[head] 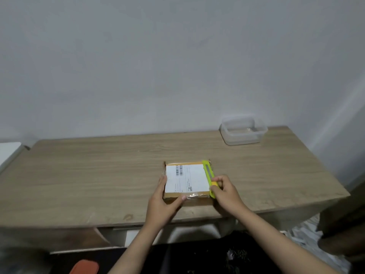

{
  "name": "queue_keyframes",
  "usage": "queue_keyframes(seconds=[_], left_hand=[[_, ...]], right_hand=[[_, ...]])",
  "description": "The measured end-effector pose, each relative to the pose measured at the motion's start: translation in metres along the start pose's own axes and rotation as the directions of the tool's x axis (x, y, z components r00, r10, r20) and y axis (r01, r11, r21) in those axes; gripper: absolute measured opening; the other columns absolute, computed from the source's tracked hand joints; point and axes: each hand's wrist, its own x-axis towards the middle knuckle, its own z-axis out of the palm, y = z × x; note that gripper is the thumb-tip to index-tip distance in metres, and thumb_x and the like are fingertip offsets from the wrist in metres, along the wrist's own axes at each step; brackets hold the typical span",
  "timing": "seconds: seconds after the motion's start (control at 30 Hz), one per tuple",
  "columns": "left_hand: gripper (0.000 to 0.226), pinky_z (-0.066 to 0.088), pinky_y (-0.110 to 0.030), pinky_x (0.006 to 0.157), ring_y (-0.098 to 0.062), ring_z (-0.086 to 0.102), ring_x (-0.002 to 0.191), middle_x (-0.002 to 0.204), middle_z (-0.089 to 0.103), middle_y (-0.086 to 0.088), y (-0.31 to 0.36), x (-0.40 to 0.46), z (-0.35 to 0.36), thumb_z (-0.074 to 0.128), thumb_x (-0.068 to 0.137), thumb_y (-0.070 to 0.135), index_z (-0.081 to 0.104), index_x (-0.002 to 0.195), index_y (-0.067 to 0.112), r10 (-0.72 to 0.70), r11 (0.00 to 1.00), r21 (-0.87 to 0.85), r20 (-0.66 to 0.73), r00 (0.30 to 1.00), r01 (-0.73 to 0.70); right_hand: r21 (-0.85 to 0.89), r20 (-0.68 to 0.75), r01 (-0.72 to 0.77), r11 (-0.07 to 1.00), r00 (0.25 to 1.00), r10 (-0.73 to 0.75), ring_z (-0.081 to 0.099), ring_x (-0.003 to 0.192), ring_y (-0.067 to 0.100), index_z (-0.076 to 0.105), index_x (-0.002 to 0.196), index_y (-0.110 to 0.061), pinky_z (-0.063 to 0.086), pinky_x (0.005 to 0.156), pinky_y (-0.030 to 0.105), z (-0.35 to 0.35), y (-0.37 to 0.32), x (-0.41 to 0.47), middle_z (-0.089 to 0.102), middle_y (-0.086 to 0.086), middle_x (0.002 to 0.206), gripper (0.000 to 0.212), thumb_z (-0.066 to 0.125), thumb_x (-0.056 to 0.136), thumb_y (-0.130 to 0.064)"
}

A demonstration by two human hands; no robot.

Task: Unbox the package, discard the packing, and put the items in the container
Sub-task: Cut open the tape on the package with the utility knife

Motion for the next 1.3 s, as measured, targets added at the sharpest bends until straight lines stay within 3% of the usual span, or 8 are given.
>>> queue_keyframes(seconds=[0.17,0.27,0.4,0.57,0.73,0.97,1.1,1.3], left_hand=[[0.083,0.031,-0.033,0.112,-0.009,0.034,0.137,0.147,0.041,0.001,0.001,-0.003,-0.002,0.083,0.067,0.031,0.041,0.138,0.021,-0.016,0.999,0.029,0.018,1.0,0.016],[0.085,0.029,-0.029,0.112,-0.008,0.031,0.137,0.149,0.036,0.002,0.002,-0.005,-0.003,0.081,0.068,0.033,0.038,0.141,0.021,-0.02,0.999,0.036,0.034,0.999,0.019],[0.087,0.032,-0.03,0.111,-0.01,0.033,0.137,0.15,0.036,0.002,0.0,-0.005,-0.004,0.08,0.069,0.038,0.036,0.141,0.023,-0.013,0.999,0.052,0.036,0.999,0.012],[0.086,0.037,-0.03,0.107,-0.012,0.041,0.132,0.146,0.042,0.002,-0.001,-0.003,-0.005,0.08,0.067,0.042,0.038,0.14,0.024,0.002,0.996,0.085,0.031,1.0,-0.005],[0.088,0.04,-0.02,0.094,-0.013,0.048,0.124,0.14,0.049,0.004,0.001,0.006,-0.012,0.081,0.064,0.046,0.041,0.139,0.021,0.027,0.982,0.184,0.05,0.998,-0.035],[0.1,0.02,-0.04,0.117,-0.017,0.009,0.145,0.157,0.017,0.001,-0.01,0.009,-0.005,0.059,0.069,0.067,0.018,0.148,0.022,0.059,0.964,0.246,0.17,0.984,-0.101],[0.092,0.016,-0.037,0.117,-0.014,0.007,0.145,0.157,0.015,0.003,-0.012,0.008,-0.003,0.067,0.077,0.051,0.017,0.148,0.021,0.098,0.97,0.207,0.156,0.983,-0.13],[0.091,0.018,-0.038,0.118,-0.009,0.01,0.144,0.155,0.017,0.008,-0.016,0.009,-0.001,0.069,0.076,0.048,0.019,0.148,0.022,0.129,0.976,0.159,0.124,0.984,-0.148]], right_hand=[[-0.066,0.076,-0.041,0.997,0.996,0.046,0.057,0.074,0.016,0.057,0.1,-0.011,0.044,0.063,0.014,-0.021,-0.006,0.006,0.06,0.003,0.085,0.028,0.06,0.076,0.004],[-0.125,0.069,0.017,0.992,0.998,-0.008,0.062,0.084,0.021,0.06,0.098,-0.019,0.05,0.077,0.033,-0.037,-0.006,0.003,0.065,0.008,0.094,0.031,0.064,0.074,0.001],[-0.122,-0.001,0.071,0.99,0.997,-0.071,0.065,0.07,0.01,0.059,0.095,-0.022,0.049,0.066,0.023,-0.048,-0.016,-0.013,0.063,0.002,0.087,0.027,0.067,0.079,-0.001],[-0.047,-0.045,0.062,0.997,0.997,-0.064,0.072,0.06,0.019,0.057,0.098,-0.017,0.059,0.071,0.042,-0.051,-0.021,-0.026,0.065,0.017,0.086,0.018,0.059,0.086,-0.003],[-0.108,0.021,0.052,0.993,0.999,-0.05,0.068,0.048,0.02,0.052,0.11,-0.021,0.051,0.042,0.024,-0.053,-0.031,-0.036,0.056,0.008,0.078,0.029,0.055,0.088,-0.002],[-0.373,0.031,0.14,0.917,0.99,-0.138,0.057,0.053,0.014,0.047,0.126,-0.023,0.044,0.05,0.023,-0.046,-0.031,-0.039,0.06,0.001,0.078,0.042,0.053,0.087,-0.009],[-0.412,0.023,0.116,0.904,0.993,-0.117,0.053,0.052,0.011,0.049,0.127,-0.018,0.043,0.054,0.024,-0.04,-0.033,-0.037,0.062,0.007,0.086,0.04,0.049,0.088,-0.009],[-0.448,0.052,0.12,0.886,0.993,-0.108,0.051,0.065,0.02,0.047,0.13,-0.016,0.036,0.039,0.012,-0.036,-0.038,-0.029,0.058,0.005,0.09,0.043,0.043,0.088,-0.009]])
